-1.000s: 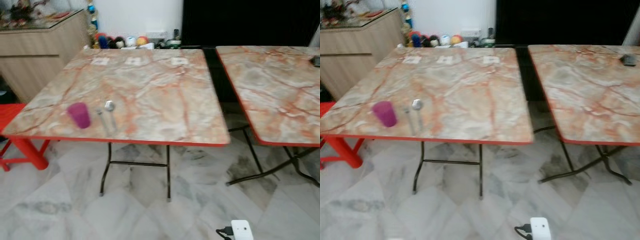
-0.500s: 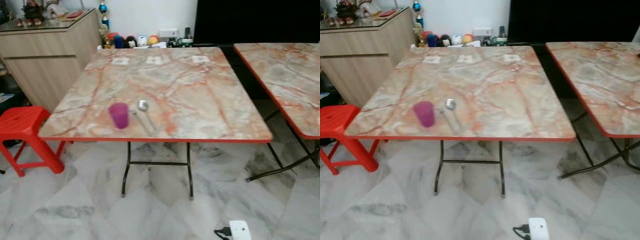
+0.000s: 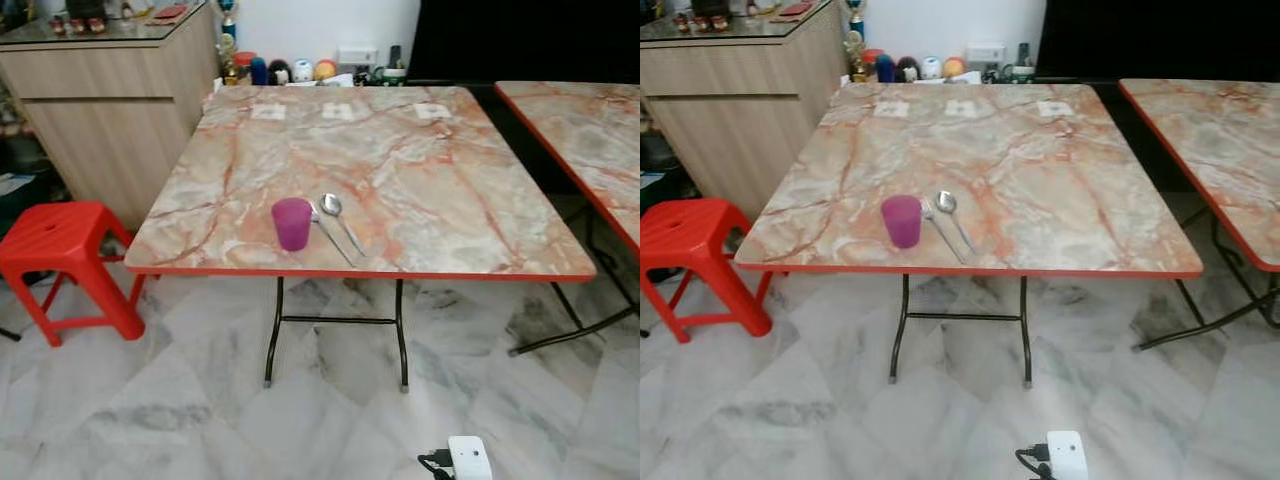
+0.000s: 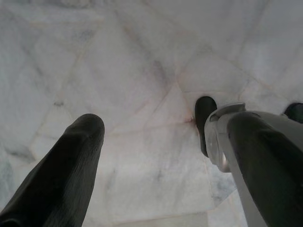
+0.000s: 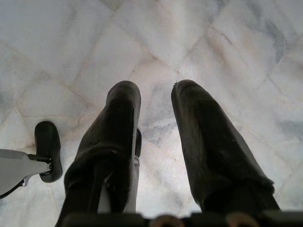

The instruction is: Setting the table

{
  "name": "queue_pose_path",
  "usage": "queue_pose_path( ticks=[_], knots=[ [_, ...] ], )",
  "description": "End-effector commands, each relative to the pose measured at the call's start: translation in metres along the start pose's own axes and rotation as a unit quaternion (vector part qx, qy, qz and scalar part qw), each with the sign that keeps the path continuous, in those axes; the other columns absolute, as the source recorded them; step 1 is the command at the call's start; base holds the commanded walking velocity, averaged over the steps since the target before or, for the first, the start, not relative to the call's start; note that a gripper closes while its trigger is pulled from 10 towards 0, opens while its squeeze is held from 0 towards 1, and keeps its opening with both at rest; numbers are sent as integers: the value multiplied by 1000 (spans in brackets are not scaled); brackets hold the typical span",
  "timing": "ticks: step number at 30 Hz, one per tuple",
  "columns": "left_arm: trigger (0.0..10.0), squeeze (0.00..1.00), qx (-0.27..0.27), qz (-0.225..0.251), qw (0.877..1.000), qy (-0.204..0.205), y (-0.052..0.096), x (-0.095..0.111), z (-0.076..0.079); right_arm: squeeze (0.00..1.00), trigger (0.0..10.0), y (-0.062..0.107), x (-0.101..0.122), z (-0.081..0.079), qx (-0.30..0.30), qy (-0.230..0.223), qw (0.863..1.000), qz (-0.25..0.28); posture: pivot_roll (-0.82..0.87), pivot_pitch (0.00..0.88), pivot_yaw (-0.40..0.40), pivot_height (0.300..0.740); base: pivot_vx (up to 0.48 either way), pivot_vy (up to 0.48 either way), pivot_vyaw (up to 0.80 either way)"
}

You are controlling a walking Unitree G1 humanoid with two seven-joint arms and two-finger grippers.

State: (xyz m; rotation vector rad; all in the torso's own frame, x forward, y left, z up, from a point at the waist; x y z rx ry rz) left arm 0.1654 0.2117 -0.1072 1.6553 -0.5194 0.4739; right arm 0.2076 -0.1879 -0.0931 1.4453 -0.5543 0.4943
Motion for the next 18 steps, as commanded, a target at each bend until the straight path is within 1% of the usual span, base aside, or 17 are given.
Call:
queue_pose_path(
  ticks=[1,18],
  knots=[
    [10000,0,-4,-11,1000,-4,1,-7,1,0,10000,1,-2,2,-3,-8,1000,-1,5,57,10,740,255,0,0],
    [10000,0,-9,-14,1000,-12,2,-9,1,0,10000,1,-2,2,-3,8,1000,6,-1,36,12,740,307,0,0]
  ],
)
Point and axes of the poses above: a point about 5 cm out from each wrist's last joint towards the gripper, its own y axis pointing back from the gripper into the wrist, its own x axis along the axis of the wrist's last joint, z = x × y, the point moved 2 cm from there along -y, pointing out of the wrist towards the gripper, and after that the axes turned 2 degrees about -y, right-handed, at the moved point
